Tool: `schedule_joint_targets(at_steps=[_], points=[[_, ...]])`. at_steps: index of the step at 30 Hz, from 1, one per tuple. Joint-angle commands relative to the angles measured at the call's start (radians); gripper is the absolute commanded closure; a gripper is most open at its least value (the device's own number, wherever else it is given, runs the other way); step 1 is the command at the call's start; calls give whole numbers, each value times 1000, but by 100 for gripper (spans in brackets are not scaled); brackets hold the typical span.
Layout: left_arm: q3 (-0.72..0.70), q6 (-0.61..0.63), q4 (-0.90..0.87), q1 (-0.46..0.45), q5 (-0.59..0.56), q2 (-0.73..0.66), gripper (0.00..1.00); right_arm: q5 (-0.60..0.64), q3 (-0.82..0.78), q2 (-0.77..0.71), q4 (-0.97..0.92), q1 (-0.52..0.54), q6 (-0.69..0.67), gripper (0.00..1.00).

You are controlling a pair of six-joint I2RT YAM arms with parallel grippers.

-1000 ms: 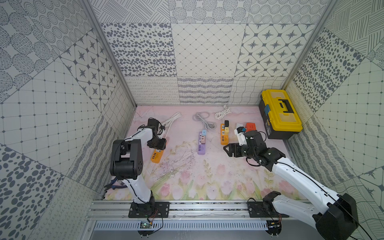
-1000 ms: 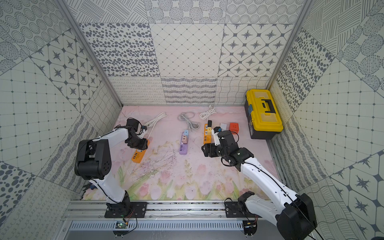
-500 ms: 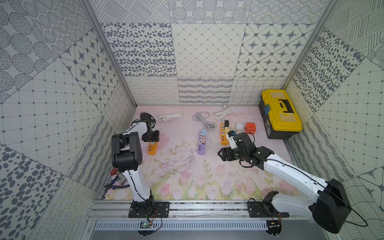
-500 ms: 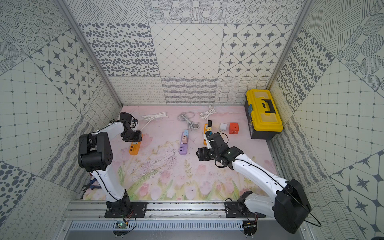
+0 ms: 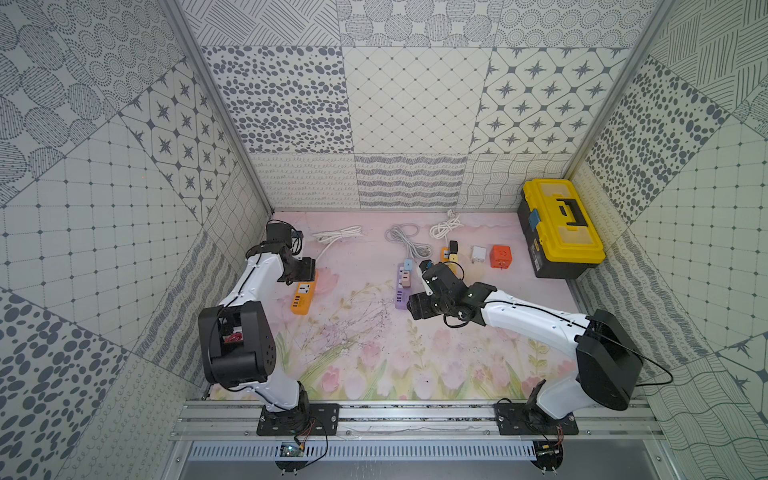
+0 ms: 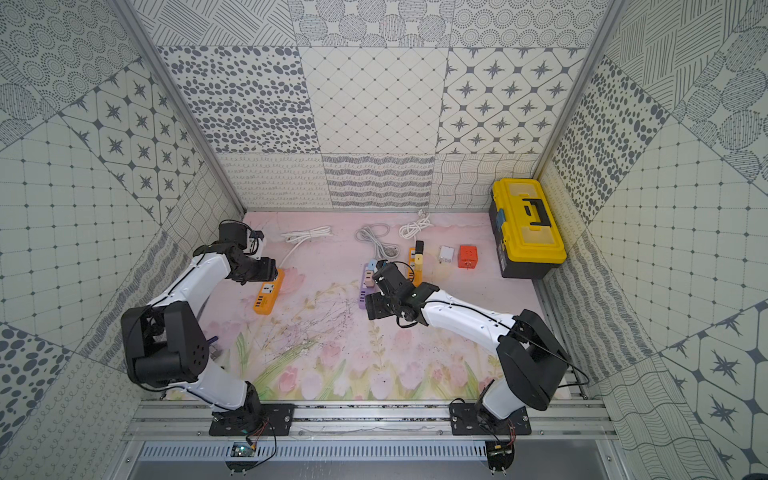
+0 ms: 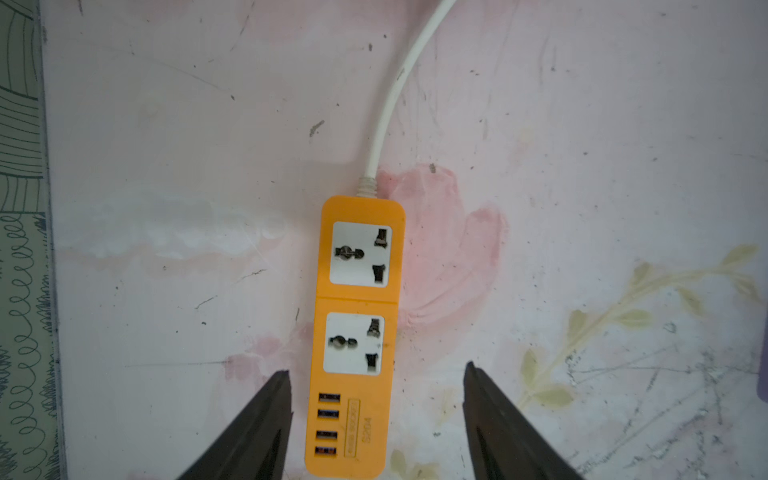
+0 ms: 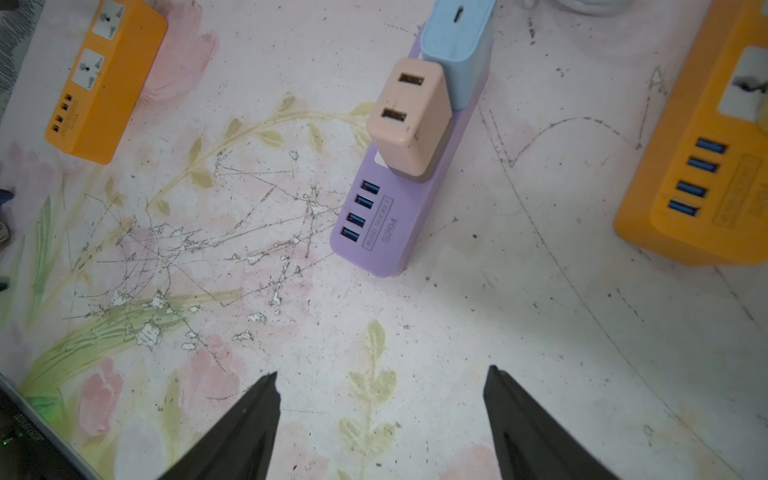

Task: Pull the plug off the socket
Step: Move the socket to the center of the board.

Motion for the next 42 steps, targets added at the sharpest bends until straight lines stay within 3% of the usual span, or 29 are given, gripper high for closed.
schedule_joint_targets(at_steps=[1, 9, 20, 26, 36, 42], points=[[-49, 38, -154, 5, 132, -157, 29, 29, 61, 77, 74, 11, 29, 18], [-201, 104, -298, 5, 246, -354, 28, 104, 167, 263, 120, 22, 44, 15], [-266, 80, -244, -18, 208, -401, 32, 173, 168, 373, 159, 25, 50, 21], [-301, 85, -215, -18, 208, -463, 32, 176, 170, 398, 165, 31, 42, 32], [-304, 83, -215, -18, 205, -464, 32, 172, 157, 392, 150, 71, 16, 65], [-303, 85, -213, -21, 201, -444, 32, 163, 121, 340, 145, 99, -10, 71]])
